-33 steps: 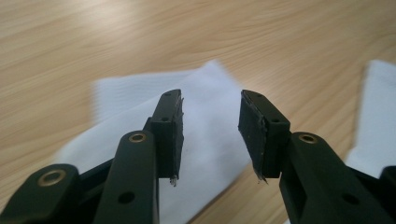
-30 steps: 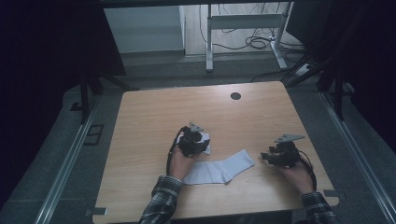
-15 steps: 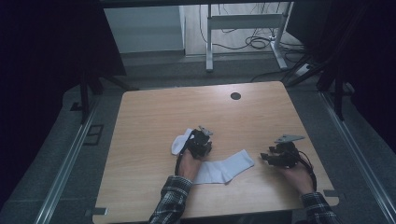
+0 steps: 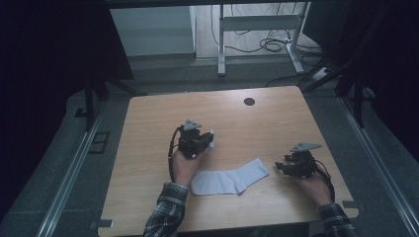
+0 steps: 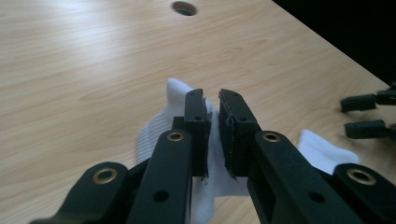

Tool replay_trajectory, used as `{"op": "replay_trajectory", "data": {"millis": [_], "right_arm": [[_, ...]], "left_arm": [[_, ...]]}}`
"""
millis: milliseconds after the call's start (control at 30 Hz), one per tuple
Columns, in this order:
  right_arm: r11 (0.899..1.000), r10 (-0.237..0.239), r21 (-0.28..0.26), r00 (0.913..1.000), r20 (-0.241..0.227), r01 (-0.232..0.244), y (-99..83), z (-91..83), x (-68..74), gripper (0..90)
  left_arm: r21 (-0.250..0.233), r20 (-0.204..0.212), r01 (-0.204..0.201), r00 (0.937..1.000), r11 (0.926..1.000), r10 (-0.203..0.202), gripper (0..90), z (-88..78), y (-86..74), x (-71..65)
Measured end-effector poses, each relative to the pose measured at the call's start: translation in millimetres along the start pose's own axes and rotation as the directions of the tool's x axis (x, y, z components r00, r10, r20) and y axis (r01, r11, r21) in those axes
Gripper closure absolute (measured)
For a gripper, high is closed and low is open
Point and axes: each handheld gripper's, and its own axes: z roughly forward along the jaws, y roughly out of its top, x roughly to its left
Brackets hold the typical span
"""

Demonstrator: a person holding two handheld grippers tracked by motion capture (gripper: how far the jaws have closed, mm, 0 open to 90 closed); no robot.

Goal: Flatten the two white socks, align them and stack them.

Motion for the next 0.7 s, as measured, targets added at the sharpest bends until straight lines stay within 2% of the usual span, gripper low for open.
{"op": "replay_trajectory", "data": {"millis": [100, 233, 400, 500, 567, 600, 700], "right_arm": [[1.0, 0.0, -0.002, 1.0, 0.0, 0.0, 0.0, 0.2, 0.2, 44.4], [1.0, 0.002, -0.004, 1.0, -0.002, -0.002, -0.1, 0.2, 0.1, 44.4], [1.0, 0.001, -0.006, 1.0, -0.001, -0.001, -0.4, 0.4, 0.3, 44.3], [1.0, 0.001, -0.006, 1.0, 0.0, -0.001, -0.4, 0.4, 0.3, 44.3], [1.0, 0.002, -0.008, 1.0, -0.001, -0.002, -0.5, 0.5, 0.4, 44.2], [1.0, 0.001, -0.008, 1.0, -0.001, -0.001, -0.4, 0.6, 0.4, 44.3], [1.0, 0.001, -0.008, 1.0, -0.001, -0.001, -0.3, 0.7, 0.4, 44.2]], "left_arm": [[0.038, -0.041, 0.032, 0.9987, 0.9988, -0.03, 81.6, 3.5, -12.6, 17.4], [0.087, -0.096, 0.055, 0.9943, 0.9947, -0.046, 81.5, 13.0, -33.1, 36.2], [0.158, -0.18, 0.045, 0.9835, 0.9864, -0.016, 78.5, 21.9, -48.7, 48.1], [0.158, -0.212, 0.028, 0.9772, 0.9871, 0.007, 66.2, 17.8, -46.2, 48.5], [0.123, -0.224, 0.005, 0.9742, 0.9923, 0.023, 60.2, 10.5, -38.3, 43.6], [0.098, -0.219, -0.01, 0.9751, 0.9951, 0.032, 58.8, 5.8, -32.2, 39.2], [0.068, -0.185, -0.051, 0.9808, 0.9964, 0.063, 56.5, 0.8, -19.8, 25.0]]}}
